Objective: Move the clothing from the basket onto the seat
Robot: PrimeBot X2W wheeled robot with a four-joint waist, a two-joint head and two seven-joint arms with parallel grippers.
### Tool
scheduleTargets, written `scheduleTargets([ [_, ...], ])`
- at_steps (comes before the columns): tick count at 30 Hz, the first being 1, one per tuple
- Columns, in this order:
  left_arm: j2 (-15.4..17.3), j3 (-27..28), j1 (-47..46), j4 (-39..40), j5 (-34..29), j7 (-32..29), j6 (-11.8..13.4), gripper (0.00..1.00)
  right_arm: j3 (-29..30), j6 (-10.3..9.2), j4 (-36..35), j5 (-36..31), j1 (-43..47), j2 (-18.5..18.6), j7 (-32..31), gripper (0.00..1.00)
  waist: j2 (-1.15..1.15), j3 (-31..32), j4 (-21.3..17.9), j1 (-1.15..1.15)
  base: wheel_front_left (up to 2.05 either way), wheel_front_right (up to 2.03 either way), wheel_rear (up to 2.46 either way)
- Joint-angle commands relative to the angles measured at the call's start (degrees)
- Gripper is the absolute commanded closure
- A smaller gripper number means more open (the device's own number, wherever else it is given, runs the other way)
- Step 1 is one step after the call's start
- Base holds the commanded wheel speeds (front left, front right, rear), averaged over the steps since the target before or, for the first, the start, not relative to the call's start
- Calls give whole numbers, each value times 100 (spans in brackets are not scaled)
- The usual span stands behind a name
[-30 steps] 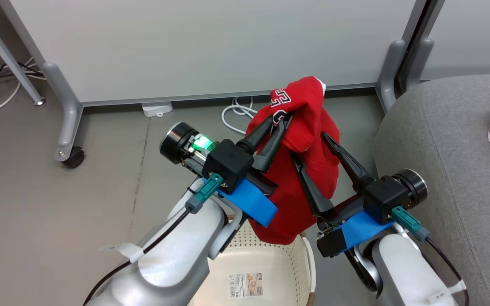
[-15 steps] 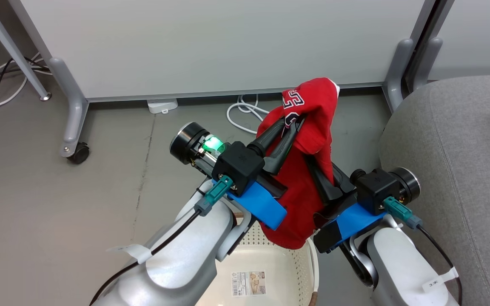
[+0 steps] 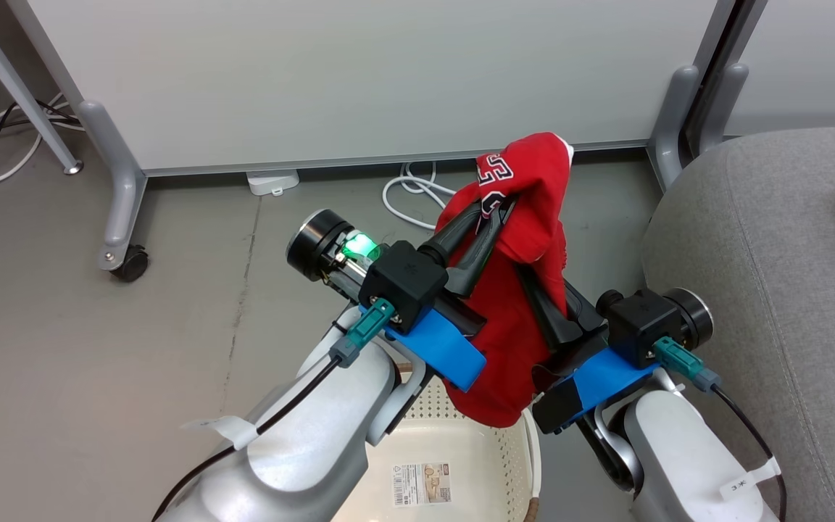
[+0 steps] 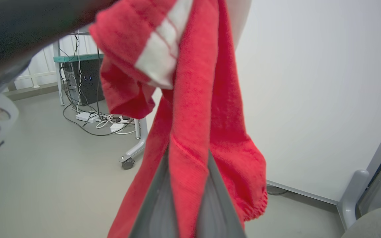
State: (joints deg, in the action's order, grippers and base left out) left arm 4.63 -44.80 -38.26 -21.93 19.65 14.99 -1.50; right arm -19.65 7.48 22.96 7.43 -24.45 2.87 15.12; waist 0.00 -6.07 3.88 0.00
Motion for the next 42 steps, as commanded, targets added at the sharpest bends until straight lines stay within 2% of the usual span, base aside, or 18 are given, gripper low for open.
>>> scheduleTargets([
  [1, -14, 38, 33, -15, -14, 29, 31, 0, -5, 3, -18, 29, 19, 3, 4, 100, 0, -6, 3, 0, 0, 0, 0],
  [20, 35, 73, 91, -50, -113, 28, 68, 0, 103, 3, 1, 138, 48, 4, 4, 100, 0, -35, -87, 0, 0, 0, 0],
  [28, 119, 49, 159, -55, -161, 22, 71, 0, 383, 3, -38, 53, 11, 5, 4, 100, 0, -223, -428, 0, 0, 0, 0],
  [42, 149, -136, 182, -106, -252, 23, -37, 0, 1215, 3, -351, -213, 163, 2, 4, 100, 0, -498, -1204, 0, 0, 0, 0],
])
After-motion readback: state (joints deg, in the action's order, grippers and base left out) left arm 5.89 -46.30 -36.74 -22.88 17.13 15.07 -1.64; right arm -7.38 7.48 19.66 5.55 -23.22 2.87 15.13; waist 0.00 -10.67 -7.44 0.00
